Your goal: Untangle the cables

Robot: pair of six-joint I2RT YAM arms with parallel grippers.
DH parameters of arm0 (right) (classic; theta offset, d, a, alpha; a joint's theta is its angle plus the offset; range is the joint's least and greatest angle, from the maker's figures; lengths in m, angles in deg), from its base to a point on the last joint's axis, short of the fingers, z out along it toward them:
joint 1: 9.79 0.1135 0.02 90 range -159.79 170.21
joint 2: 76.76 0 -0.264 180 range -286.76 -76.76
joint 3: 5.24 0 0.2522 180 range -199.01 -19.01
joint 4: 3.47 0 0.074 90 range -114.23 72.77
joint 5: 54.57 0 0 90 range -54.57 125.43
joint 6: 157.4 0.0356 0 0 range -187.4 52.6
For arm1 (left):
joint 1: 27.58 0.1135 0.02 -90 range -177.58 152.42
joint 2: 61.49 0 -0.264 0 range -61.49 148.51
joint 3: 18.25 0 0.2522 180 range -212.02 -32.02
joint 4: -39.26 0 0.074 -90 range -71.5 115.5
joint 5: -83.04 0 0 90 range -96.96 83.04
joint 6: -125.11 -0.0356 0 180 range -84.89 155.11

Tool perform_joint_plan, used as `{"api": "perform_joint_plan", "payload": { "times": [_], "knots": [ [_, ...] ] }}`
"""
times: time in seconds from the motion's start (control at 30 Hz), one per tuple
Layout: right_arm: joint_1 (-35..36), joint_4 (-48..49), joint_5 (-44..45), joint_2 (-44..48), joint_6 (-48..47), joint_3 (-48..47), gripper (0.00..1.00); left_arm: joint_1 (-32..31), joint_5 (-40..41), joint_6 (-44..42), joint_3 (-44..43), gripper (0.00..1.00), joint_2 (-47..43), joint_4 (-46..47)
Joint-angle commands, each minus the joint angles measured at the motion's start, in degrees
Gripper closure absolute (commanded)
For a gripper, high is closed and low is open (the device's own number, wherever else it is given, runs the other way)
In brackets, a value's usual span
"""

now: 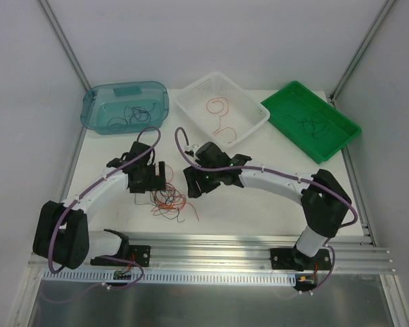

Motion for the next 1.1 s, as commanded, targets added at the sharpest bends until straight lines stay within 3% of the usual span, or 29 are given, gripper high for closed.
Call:
{"api": "perform_joint_plan", "payload": {
  "times": [0.0,0.13,0.23,0.27,0.33,0.4,0.53,0.63,0.77,1.07],
  "knots": [
    [0.1,4.88,2.24,6.43,4.41,3.21,0.38,0.0,-3.77,6.52,-1.05,0.22,2.6,-1.42],
    [0.19,5.49,5.66,12.04,4.76,9.61,0.38,-5.79,-0.43,11.97,-0.35,0.36,6.21,0.42],
    [0.1,6.02,8.3,15.3,5.11,13.13,0.38,-12.99,2.46,14.0,-1.49,0.71,7.53,1.74],
    [0.1,5.93,9.7,17.4,5.29,14.02,0.38,-15.36,3.25,14.01,-2.53,0.89,6.83,2.01],
    [-0.25,5.32,13.66,19.79,5.29,15.17,0.39,-20.2,4.32,13.4,-3.51,1.0,5.43,2.36],
    [-1.47,4.35,16.74,23.48,5.82,17.01,0.39,-24.49,3.35,11.47,-4.74,1.0,2.36,2.54],
    [-5.51,5.4,15.61,28.93,6.35,20.79,0.39,-33.72,4.4,-0.29,-6.06,1.0,-3.71,2.89],
    [-7.46,6.2,7.98,27.89,4.24,20.19,0.39,-34.36,0.91,-3.3,-5.18,1.0,-7.23,2.89],
    [-7.46,7.86,4.01,24.64,4.41,18.25,0.39,-34.37,-2.36,-5.5,-3.25,1.0,-11.18,3.06],
    [-7.37,13.73,-3.37,14.1,8.09,15.51,0.38,-34.37,-2.1,-6.47,-1.93,1.0,-14.53,3.59]
  ]
}}
